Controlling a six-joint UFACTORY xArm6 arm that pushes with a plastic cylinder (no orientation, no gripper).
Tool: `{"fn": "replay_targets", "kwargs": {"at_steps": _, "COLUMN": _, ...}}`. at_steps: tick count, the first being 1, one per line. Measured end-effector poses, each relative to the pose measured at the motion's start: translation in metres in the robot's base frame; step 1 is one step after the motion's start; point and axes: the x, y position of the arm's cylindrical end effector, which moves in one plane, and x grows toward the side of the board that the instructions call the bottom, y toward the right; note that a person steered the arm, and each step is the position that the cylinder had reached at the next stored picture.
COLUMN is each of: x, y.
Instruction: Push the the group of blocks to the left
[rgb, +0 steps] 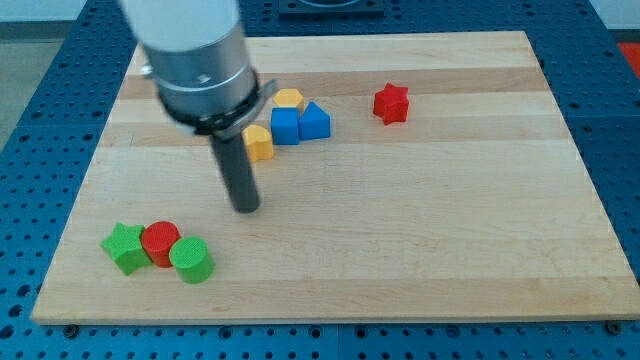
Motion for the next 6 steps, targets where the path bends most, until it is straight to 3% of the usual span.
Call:
{"fn": "replay_targets", "kwargs": {"at_steps": 3, "x": -0.074, "y": 0.100}}
{"fn": "replay_targets", "kwargs": {"at_steps": 6, "x": -0.127, "y": 0.084}}
